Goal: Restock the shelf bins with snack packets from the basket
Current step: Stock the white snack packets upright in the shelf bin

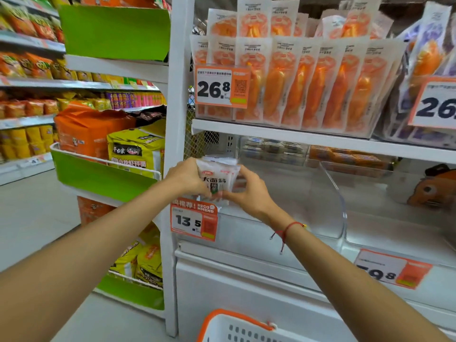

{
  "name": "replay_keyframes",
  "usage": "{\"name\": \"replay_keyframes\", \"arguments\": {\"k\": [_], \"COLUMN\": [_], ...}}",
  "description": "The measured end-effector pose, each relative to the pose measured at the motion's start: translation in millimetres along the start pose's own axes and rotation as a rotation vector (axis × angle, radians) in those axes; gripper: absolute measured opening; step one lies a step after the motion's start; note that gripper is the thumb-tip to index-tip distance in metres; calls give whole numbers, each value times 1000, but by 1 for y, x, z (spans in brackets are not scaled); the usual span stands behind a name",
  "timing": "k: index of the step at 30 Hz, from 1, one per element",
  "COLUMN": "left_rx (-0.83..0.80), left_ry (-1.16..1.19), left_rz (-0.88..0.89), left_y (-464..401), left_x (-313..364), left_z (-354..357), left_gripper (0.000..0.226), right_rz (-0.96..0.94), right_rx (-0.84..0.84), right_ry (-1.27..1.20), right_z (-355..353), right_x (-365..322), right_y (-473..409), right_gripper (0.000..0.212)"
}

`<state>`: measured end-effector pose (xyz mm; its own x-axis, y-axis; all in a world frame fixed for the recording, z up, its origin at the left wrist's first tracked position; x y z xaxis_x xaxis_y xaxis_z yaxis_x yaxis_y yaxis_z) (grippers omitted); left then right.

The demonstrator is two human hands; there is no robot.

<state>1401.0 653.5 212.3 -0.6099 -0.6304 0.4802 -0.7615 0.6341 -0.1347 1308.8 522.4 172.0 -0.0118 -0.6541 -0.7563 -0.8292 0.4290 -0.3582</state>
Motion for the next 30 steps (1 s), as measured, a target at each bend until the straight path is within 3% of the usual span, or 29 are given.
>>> {"name": "replay_keyframes", "arguments": {"k": [8, 14, 16, 19, 22, 26, 28, 30], "left_rx": [-432, -442, -399, -175, 130, -175, -166, -47], "left_ry": [178, 425, 335, -220, -671, -952, -1027, -1082], "left_rz": [-290, -414, -304, 24, 324, 616, 646, 666], "left_y": [-31, -46, -44, -29, -18, -30, -39, -45], "left_x": [0, -9, -7, 0, 10, 10, 7, 7], "left_z": [14, 14, 8, -7, -16, -7, -4, 1], "left_gripper": [29, 43, 41, 23, 28, 35, 33, 39], "right_rz": [283, 412, 418, 438, 439, 413, 405, 440], "right_rx": [-338, -345, -344, -337, -307, -277, -273, -301], "right_ry": [24, -57, -58, -1, 96, 207, 232, 192], "right_z": [19, 28, 30, 37, 43, 45, 45, 47], "right_x": [32, 41, 42, 40, 40, 36, 37, 37], "right_y": [-47, -56, -58, -62, -65, -59, -58, -57], "right_gripper": [49, 42, 43, 44, 47, 56, 63, 62]}}
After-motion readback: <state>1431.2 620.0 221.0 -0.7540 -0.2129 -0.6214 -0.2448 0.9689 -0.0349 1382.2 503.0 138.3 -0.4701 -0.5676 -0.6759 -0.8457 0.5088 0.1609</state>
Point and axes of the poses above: each hand's wrist, its own y-axis away from the middle knuckle, its own z-axis out of the palm, x = y × z, the point moved 1 cm from there along -y, towards the middle knuckle, and after that the axes turned 5 degrees about z, right-handed, at the moved point
